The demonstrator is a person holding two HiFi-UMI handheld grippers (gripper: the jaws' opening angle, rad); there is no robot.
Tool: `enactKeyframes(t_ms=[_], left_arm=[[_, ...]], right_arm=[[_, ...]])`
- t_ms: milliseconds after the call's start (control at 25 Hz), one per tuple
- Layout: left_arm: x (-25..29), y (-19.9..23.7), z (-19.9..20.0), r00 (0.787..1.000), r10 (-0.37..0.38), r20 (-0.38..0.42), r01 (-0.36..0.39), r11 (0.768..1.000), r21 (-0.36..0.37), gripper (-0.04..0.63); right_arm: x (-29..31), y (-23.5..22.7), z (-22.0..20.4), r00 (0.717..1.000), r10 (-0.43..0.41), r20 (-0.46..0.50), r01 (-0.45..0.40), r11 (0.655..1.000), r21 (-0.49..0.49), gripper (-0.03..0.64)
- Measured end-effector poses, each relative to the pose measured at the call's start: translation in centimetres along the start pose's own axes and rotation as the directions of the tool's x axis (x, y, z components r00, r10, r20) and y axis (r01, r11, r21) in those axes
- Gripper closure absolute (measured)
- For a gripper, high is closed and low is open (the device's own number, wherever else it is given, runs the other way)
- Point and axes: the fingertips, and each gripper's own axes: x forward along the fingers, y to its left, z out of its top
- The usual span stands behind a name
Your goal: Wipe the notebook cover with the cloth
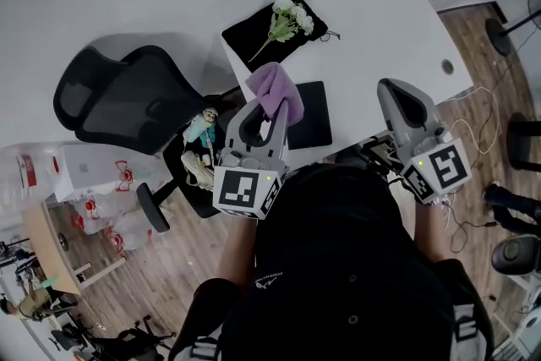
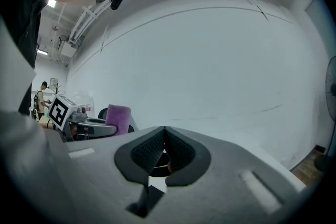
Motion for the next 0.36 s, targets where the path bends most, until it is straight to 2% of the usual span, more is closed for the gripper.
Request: enactKeyframes(t_ms=[360], left_arm=[[-0.15,0.52,-0.92,1.0,0.014,-0.003,-0.014,1.0,0.003,0.509]], right_arm=[[0.66,-0.58,-0.72,1.0,0.01,-0.023,-0.01,1.0,-0.016,0.612]])
